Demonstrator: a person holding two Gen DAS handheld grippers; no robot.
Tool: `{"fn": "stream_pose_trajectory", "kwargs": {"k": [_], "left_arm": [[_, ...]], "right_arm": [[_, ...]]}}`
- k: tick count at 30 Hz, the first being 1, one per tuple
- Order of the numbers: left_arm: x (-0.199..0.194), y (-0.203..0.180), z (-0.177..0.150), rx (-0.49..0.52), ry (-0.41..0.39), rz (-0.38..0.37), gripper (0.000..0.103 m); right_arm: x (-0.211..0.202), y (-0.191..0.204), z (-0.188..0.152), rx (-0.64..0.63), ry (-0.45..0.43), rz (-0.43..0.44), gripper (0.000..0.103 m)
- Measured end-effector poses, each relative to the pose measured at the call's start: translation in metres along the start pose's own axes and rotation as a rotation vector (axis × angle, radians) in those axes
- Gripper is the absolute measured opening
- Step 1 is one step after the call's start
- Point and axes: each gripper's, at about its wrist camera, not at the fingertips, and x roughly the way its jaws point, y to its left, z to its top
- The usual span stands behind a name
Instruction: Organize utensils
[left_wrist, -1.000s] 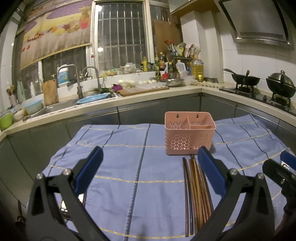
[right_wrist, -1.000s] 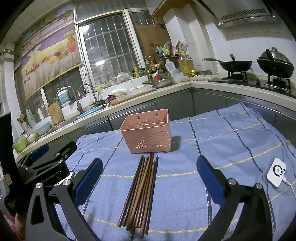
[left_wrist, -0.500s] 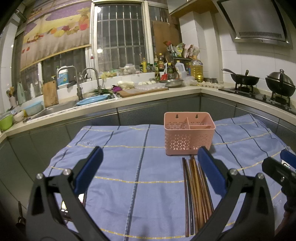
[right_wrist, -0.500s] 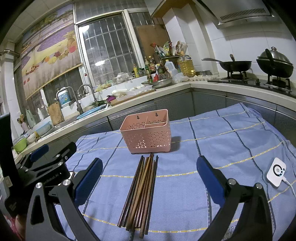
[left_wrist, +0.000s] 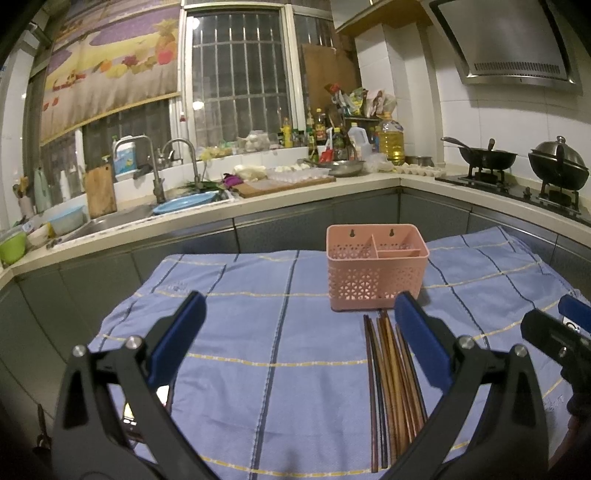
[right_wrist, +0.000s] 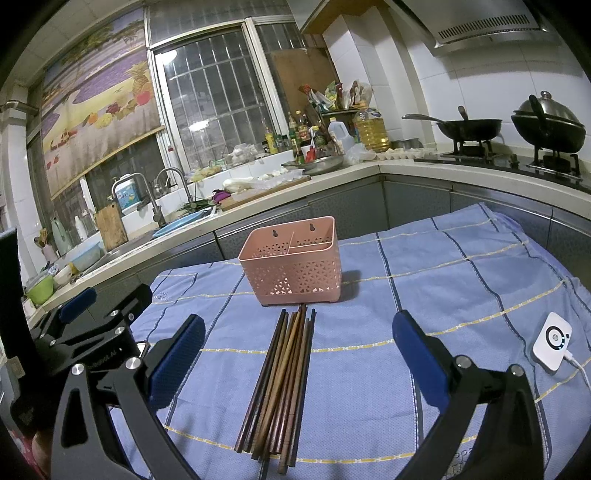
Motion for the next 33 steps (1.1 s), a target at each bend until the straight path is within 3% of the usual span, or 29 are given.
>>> {"fn": "stream_pose_trajectory", "kwargs": {"k": [33], "left_arm": [[0.012, 0.002, -0.002, 0.019, -0.005, 0.0, 0.098]], "right_arm": [[0.001, 0.001, -0.002, 0.002, 0.008, 0.0, 0.098]]}}
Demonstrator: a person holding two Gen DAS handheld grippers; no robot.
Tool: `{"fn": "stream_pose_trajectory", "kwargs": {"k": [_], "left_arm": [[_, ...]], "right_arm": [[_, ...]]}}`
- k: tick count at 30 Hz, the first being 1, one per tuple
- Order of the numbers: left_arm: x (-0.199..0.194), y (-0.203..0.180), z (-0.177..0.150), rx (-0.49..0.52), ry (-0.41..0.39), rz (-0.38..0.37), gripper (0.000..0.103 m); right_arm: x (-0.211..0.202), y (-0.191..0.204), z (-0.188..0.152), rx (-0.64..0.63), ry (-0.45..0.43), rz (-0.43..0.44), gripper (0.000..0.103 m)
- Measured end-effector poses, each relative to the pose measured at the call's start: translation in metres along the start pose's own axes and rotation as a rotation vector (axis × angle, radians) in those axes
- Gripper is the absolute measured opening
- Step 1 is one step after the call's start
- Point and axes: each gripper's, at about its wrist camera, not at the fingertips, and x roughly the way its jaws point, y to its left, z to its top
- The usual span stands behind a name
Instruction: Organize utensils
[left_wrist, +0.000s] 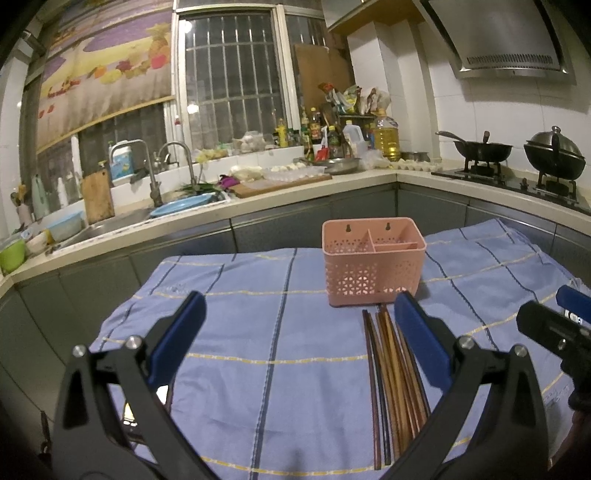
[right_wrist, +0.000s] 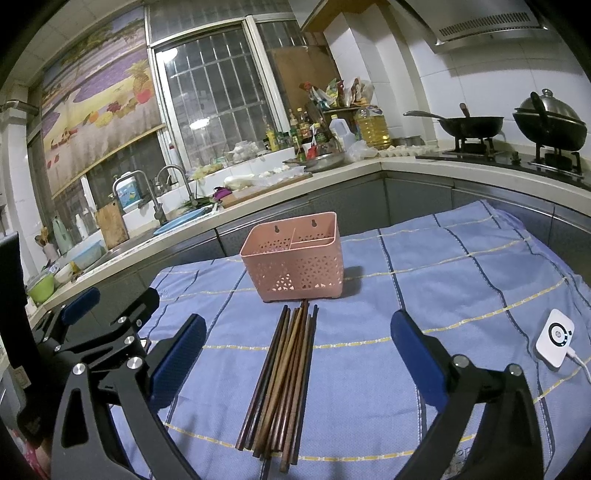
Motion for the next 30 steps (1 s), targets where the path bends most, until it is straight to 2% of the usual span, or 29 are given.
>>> {"fn": "stream_pose_trajectory", "kwargs": {"k": [30], "left_arm": [[-0.0016, -0.0081, -0.0019, 0.006, 0.0, 0.003, 0.098]], "right_arm": [[0.0017, 0.0006, -0.0017, 0.004, 0.009, -0.002, 0.098]]}}
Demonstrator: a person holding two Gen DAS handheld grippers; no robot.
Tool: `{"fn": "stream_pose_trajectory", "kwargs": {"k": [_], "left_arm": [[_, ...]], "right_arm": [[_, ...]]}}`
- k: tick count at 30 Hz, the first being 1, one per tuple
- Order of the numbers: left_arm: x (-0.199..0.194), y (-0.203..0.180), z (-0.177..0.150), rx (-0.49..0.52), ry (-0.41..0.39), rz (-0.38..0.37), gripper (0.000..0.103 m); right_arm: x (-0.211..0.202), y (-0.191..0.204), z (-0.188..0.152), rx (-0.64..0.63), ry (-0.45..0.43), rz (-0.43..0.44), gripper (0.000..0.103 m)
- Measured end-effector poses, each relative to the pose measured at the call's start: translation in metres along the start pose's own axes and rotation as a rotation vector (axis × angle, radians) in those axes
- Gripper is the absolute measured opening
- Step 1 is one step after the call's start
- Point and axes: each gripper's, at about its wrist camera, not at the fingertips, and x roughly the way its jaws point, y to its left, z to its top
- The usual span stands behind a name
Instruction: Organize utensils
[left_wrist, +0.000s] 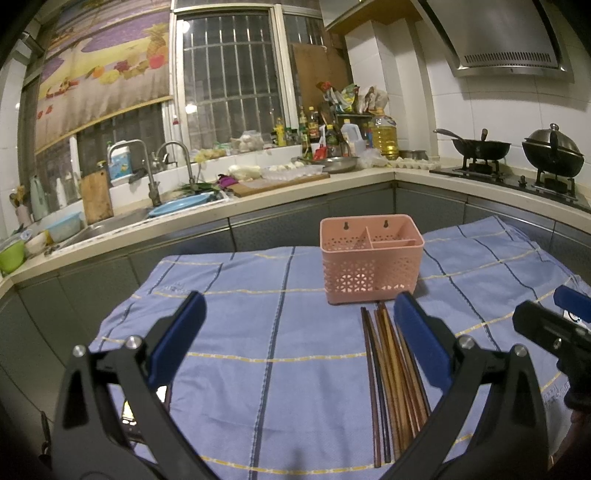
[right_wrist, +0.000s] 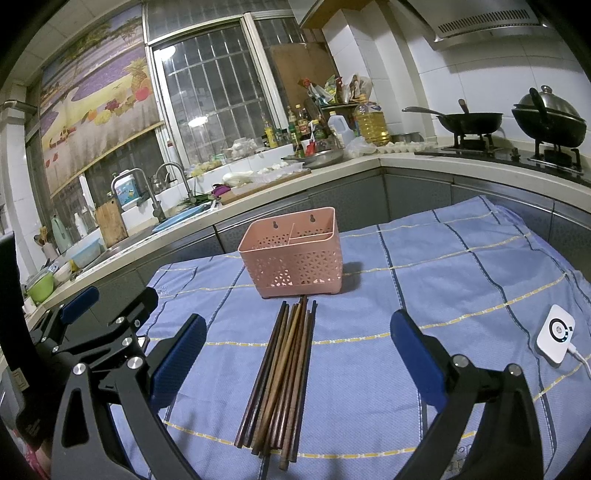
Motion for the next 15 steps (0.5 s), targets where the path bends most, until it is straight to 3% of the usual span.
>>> {"fn": "stream_pose_trajectory", "kwargs": {"k": [15], "left_arm": [[0.0034, -0.0043, -0.0009, 0.005, 0.002, 0.0, 0.098]], "right_arm": [[0.0004, -0.0004, 0.001, 0.0, 0.003, 0.0, 0.097]]}}
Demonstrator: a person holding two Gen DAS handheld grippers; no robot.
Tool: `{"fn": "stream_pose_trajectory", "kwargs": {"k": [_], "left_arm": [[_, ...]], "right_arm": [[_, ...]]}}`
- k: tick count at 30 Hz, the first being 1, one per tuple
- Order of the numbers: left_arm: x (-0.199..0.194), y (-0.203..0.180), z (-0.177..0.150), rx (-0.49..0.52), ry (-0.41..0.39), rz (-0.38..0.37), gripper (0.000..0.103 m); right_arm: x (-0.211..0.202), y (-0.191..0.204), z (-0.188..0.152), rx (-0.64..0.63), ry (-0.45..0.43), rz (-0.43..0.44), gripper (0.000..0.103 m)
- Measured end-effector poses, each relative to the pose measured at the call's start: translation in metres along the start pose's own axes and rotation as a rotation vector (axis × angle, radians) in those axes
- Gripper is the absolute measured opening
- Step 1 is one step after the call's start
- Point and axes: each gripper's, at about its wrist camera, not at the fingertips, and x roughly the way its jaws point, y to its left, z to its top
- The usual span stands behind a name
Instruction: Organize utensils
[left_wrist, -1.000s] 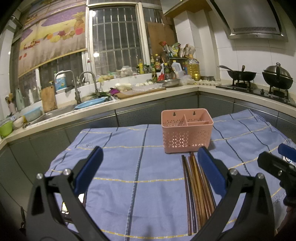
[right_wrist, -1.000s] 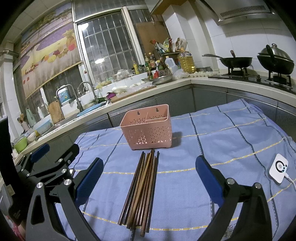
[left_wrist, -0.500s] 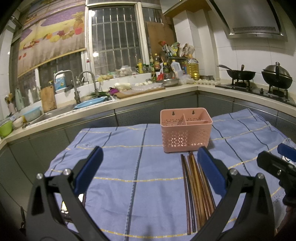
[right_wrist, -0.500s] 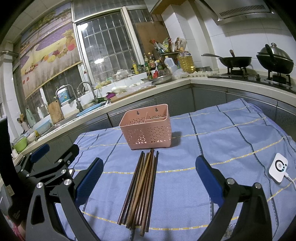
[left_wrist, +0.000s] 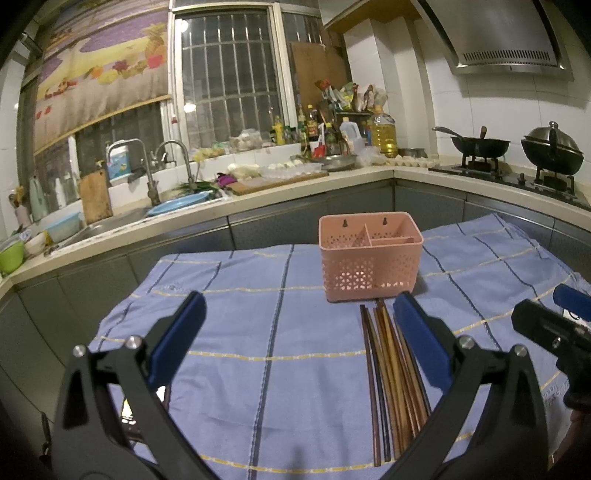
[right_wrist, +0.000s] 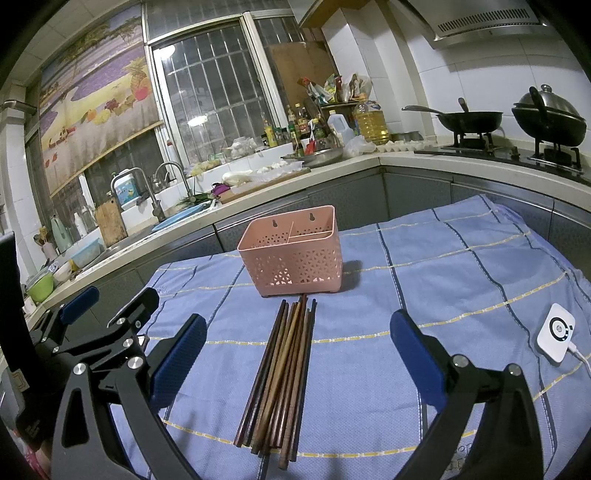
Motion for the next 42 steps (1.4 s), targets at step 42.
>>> {"fn": "stream_pose_trajectory", "kwargs": {"k": [42], "left_arm": [[0.015, -0.008, -0.013, 0.0, 0.015, -0.001, 0.098]], "right_arm": [[0.003, 0.0, -0.001, -0.001, 0.01, 0.0, 0.095]]}}
